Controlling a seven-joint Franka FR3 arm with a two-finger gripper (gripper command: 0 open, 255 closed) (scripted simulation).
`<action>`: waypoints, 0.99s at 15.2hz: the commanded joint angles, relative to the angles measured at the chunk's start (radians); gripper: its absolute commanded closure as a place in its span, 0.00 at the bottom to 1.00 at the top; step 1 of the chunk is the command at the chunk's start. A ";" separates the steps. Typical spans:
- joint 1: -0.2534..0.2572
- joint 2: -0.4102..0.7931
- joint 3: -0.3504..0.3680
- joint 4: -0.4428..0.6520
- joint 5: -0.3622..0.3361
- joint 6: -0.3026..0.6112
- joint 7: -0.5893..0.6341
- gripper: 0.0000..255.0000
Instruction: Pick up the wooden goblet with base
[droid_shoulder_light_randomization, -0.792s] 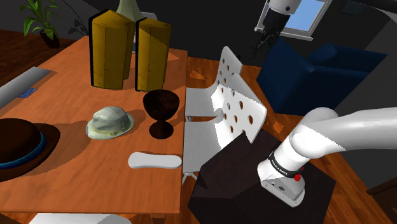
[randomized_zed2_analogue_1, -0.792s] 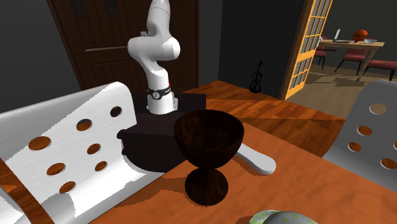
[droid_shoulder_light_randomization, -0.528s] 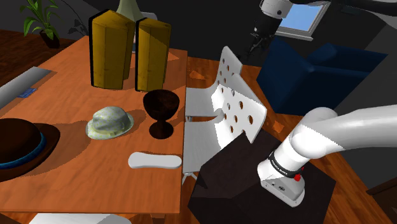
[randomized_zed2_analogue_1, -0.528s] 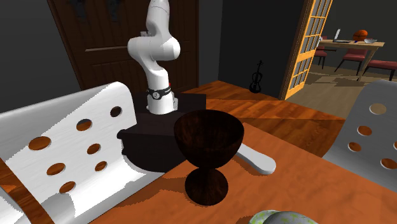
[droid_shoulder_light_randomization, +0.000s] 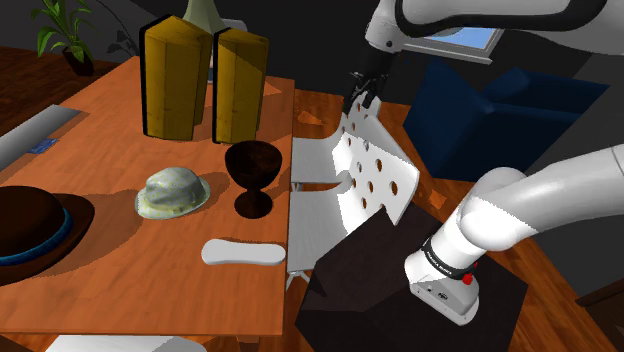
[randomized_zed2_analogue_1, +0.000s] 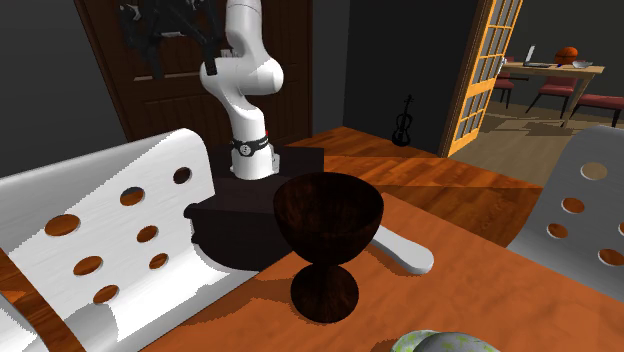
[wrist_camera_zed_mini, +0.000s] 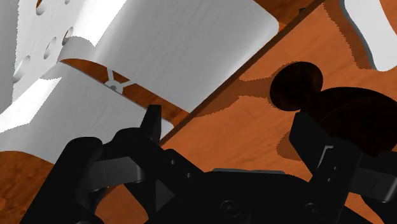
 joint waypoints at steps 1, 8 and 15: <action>0.015 0.048 0.018 -0.004 0.020 0.055 0.015 0.00; 0.062 0.248 0.077 0.040 0.075 0.222 0.060 0.00; 0.104 0.471 0.132 0.142 0.105 0.358 0.104 0.00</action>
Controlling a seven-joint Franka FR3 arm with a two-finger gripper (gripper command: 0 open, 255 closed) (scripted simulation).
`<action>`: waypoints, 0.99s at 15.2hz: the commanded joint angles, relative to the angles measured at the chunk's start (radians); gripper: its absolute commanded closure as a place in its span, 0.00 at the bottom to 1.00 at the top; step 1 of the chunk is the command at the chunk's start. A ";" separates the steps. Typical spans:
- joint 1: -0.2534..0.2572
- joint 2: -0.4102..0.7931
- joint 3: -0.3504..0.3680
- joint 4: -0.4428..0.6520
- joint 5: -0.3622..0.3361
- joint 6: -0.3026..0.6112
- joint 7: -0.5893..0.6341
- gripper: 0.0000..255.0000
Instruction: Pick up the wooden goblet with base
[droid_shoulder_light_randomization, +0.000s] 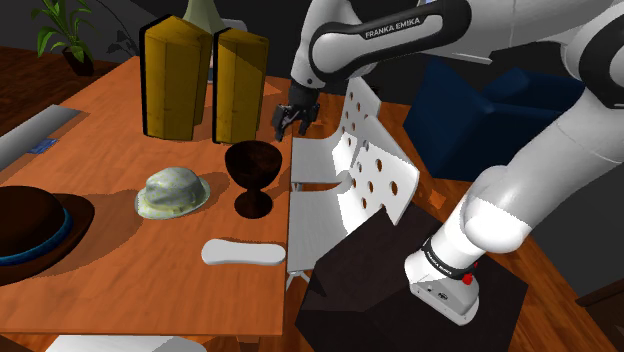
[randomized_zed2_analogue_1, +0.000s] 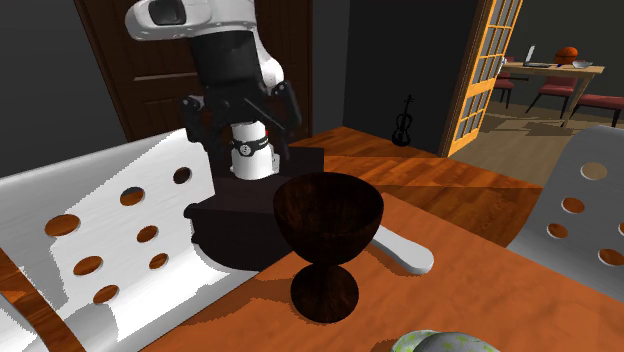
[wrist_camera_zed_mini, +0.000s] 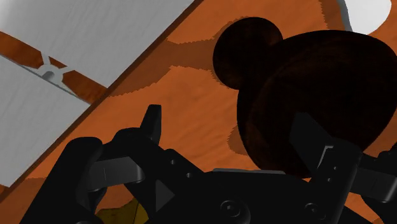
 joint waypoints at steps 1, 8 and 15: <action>0.013 0.070 0.017 0.036 0.005 0.039 0.016 0.00; 0.026 0.161 0.030 0.040 0.009 0.131 0.020 0.00; 0.026 0.179 0.030 0.024 0.011 0.164 0.014 1.00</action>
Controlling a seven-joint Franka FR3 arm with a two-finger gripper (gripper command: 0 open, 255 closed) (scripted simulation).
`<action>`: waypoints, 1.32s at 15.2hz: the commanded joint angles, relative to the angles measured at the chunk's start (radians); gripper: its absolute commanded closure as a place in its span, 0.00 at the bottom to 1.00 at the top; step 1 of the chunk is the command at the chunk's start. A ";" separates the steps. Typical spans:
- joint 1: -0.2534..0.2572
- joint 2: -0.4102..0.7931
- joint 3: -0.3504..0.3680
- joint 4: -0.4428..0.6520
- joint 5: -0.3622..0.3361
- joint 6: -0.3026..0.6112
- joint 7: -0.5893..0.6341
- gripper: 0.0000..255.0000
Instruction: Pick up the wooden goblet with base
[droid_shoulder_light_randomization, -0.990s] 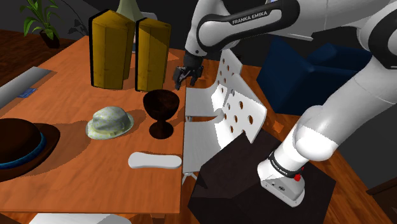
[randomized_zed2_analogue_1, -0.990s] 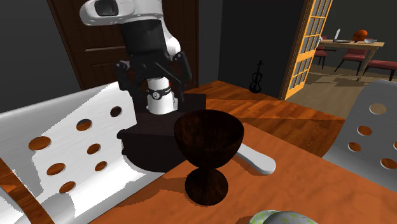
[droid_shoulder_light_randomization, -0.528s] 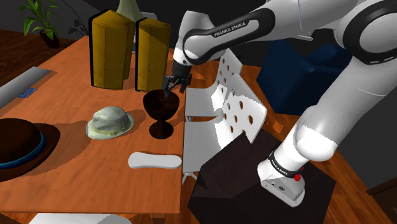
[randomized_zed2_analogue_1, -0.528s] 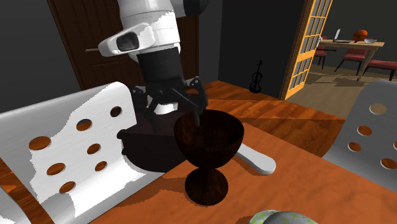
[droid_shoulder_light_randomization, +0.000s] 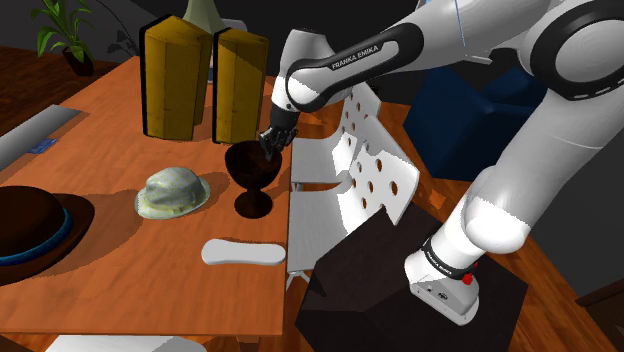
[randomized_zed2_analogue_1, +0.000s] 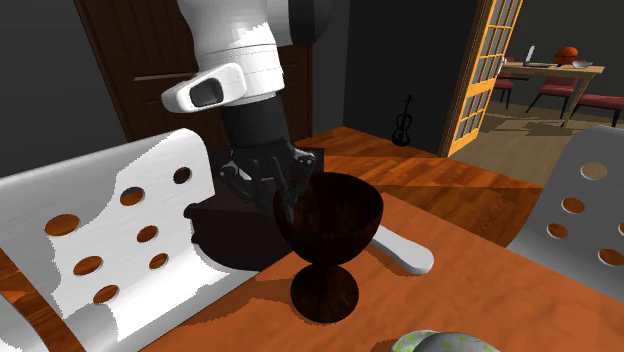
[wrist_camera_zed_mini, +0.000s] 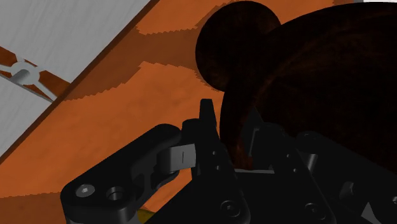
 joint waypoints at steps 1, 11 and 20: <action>0.000 0.001 0.000 -0.001 0.000 0.001 0.000 1.00; -0.001 -0.027 -0.001 0.024 -0.003 -0.051 0.008 1.00; -0.004 -0.078 -0.004 0.091 -0.009 -0.168 0.023 1.00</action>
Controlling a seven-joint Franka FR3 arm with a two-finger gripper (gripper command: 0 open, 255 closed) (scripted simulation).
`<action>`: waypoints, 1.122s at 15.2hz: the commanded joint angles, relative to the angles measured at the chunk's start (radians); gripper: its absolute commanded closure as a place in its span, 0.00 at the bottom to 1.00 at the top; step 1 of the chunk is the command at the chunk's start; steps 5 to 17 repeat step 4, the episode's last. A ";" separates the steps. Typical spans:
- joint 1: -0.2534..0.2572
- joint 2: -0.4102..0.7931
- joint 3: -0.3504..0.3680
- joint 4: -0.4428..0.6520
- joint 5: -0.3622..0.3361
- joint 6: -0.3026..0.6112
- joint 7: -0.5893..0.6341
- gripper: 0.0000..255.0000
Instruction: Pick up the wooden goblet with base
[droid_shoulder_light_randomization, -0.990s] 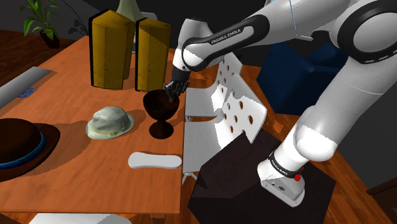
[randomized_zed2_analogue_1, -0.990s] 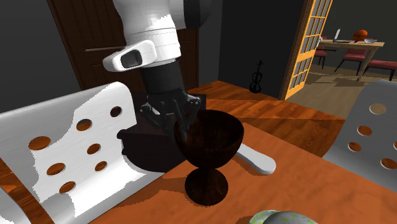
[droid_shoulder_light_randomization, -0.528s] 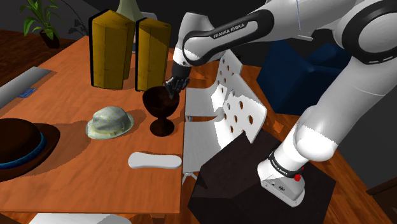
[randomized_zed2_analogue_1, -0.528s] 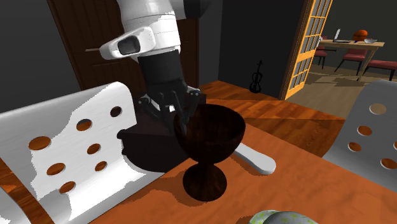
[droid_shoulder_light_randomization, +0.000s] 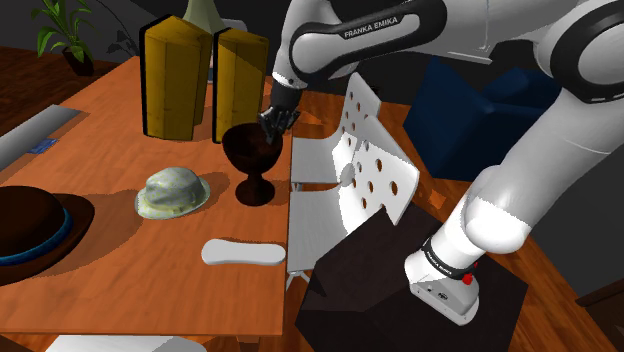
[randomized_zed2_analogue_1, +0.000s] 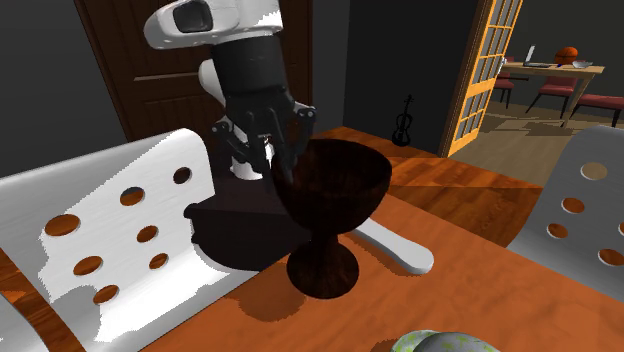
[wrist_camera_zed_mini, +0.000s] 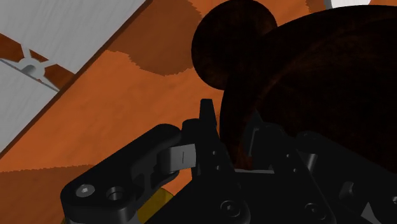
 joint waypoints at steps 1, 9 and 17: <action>-0.002 -0.013 -0.002 0.017 -0.001 -0.029 0.002 1.00; -0.002 -0.018 -0.002 0.027 -0.001 -0.044 0.004 1.00; -0.002 -0.018 -0.002 0.027 -0.001 -0.044 0.004 1.00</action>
